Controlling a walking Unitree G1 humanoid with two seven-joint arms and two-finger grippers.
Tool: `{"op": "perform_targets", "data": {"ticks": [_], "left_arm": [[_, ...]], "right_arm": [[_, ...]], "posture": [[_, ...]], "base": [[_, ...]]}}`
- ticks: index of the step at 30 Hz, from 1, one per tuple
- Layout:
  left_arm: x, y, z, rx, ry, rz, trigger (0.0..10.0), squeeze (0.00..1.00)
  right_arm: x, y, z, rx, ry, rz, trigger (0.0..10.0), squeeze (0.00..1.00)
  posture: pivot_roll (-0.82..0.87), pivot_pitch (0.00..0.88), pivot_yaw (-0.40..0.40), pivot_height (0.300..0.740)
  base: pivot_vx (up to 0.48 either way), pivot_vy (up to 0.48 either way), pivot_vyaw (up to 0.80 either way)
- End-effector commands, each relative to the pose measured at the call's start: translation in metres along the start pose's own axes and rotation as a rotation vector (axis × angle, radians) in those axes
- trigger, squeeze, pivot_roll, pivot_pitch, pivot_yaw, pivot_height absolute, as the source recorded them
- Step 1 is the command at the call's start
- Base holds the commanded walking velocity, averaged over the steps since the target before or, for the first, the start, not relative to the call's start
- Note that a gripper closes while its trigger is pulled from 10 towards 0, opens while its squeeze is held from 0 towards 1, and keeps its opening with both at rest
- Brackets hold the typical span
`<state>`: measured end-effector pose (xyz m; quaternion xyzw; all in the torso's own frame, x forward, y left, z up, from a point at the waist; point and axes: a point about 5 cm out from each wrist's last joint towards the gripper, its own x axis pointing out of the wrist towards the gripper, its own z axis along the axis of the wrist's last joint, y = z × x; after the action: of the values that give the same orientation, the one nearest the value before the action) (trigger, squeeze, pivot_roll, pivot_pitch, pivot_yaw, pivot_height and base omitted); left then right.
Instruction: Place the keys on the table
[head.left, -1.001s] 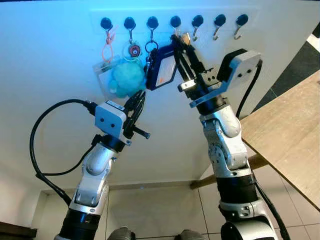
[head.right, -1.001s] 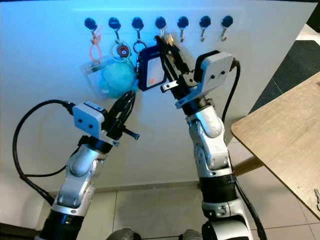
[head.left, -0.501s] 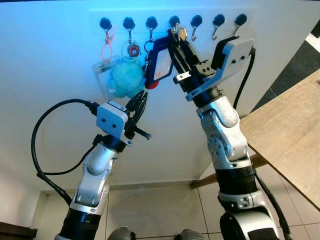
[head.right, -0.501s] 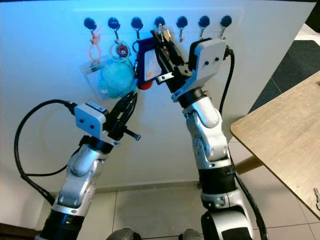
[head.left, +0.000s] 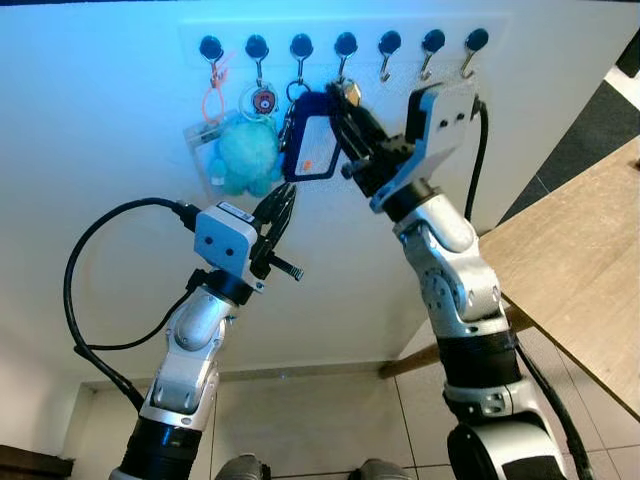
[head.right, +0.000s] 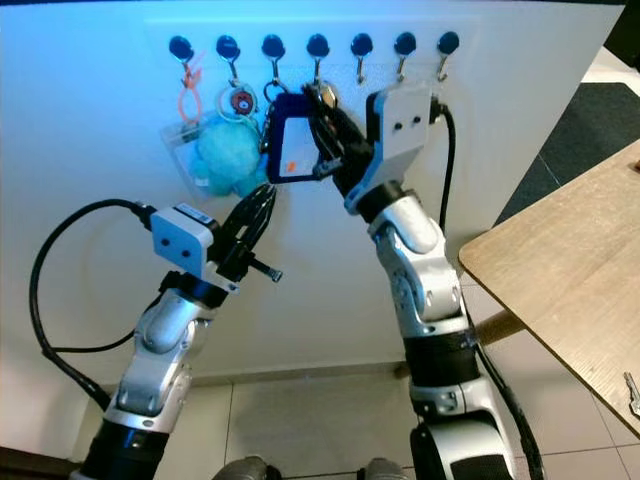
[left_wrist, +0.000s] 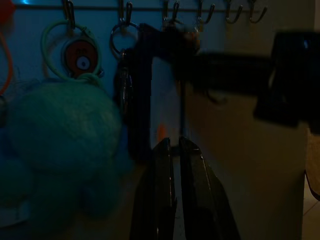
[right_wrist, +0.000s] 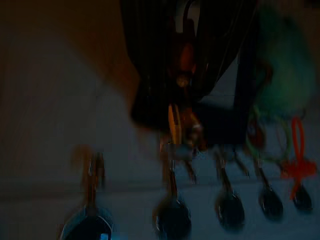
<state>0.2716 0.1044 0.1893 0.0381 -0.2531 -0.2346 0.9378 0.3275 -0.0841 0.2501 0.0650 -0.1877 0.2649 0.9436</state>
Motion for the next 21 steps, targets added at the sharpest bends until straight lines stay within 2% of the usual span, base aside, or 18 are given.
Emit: {"op": "perform_targets", "data": {"ticks": [1, 5, 6, 7, 8, 14, 15, 16, 17, 18, 19, 20, 21], "left_arm": [[0.001, -0.002, 0.000, -0.005, 0.005, -0.011, 10.0, 0.00], [0.001, -0.002, 0.000, -0.005, 0.000, -0.008, 10.0, 0.00], [0.002, -0.002, 0.000, -0.005, -0.001, -0.007, 10.0, 0.00], [0.002, -0.002, 0.000, -0.005, -0.001, -0.007, 10.0, 0.00], [0.002, -0.002, 0.000, -0.005, -0.002, -0.005, 10.0, 0.00], [0.002, -0.001, 0.001, -0.004, -0.004, 0.000, 10.0, 0.00], [0.002, -0.002, 0.001, -0.005, -0.004, 0.000, 10.0, 0.00], [0.002, -0.002, 0.001, -0.005, -0.003, -0.001, 10.0, 0.00], [0.002, -0.002, 0.001, -0.005, -0.003, -0.001, 10.0, 0.00], [0.002, -0.002, 0.001, -0.006, -0.002, -0.002, 10.0, 0.00], [0.002, -0.002, 0.001, -0.006, -0.002, -0.002, 10.0, 0.00], [0.002, -0.002, 0.001, -0.006, -0.002, -0.002, 10.0, 0.00], [0.002, -0.002, 0.001, -0.006, -0.002, -0.002, 10.0, 0.00]], "right_arm": [[-0.003, 0.001, -0.008, 0.012, 0.048, -0.002, 0.0, 0.00], [-0.009, 0.001, -0.012, 0.013, 0.063, -0.023, 0.0, 0.00], [-0.010, 0.000, -0.012, 0.006, 0.054, -0.037, 0.7, 0.00], [-0.010, 0.000, -0.012, 0.006, 0.054, -0.037, 0.7, 0.00], [-0.012, -0.002, -0.012, 0.000, 0.044, -0.052, 4.9, 0.00], [-0.016, -0.008, -0.011, -0.019, 0.028, -0.099, 5.3, 0.00], [-0.017, -0.009, -0.012, -0.023, 0.030, -0.108, 7.7, 0.00], [-0.019, -0.010, -0.012, -0.028, 0.033, -0.118, 10.0, 0.33], [-0.020, -0.011, -0.013, -0.030, 0.035, -0.123, 10.0, 0.58], [-0.020, -0.011, -0.013, -0.030, 0.035, -0.127, 10.0, 0.65], [-0.021, -0.011, -0.013, -0.031, 0.034, -0.129, 10.0, 0.84], [-0.021, -0.011, -0.013, -0.031, 0.034, -0.129, 10.0, 0.84], [-0.021, -0.011, -0.013, -0.030, 0.032, -0.131, 10.0, 1.00]], "posture": [[0.03, 0.096, 0.007, 0.740], [0.02, 0.097, 0.008, 0.740], [0.02, 0.098, 0.008, 0.740], [0.02, 0.098, 0.008, 0.740], [0.02, 0.099, 0.007, 0.740], [0.02, 0.099, 0.007, 0.740], [0.02, 0.099, 0.007, 0.740], [0.02, 0.100, 0.006, 0.740], [0.02, 0.100, 0.006, 0.740], [0.02, 0.100, 0.006, 0.740], [0.02, 0.100, 0.006, 0.740], [0.02, 0.100, 0.006, 0.740], [0.02, 0.100, 0.008, 0.740]], "base": [[0.000, 0.000, 0.00], [0.000, 0.000, 0.00], [0.000, 0.000, 0.00], [0.000, 0.000, 0.00], [0.000, 0.000, 0.00], [0.000, 0.000, 0.00], [0.000, 0.000, 0.00], [0.000, 0.000, 0.00], [0.000, 0.000, 0.00], [0.000, 0.000, 0.00], [0.000, 0.000, 0.00], [0.000, 0.000, 0.00], [0.000, 0.000, 0.00]]}}
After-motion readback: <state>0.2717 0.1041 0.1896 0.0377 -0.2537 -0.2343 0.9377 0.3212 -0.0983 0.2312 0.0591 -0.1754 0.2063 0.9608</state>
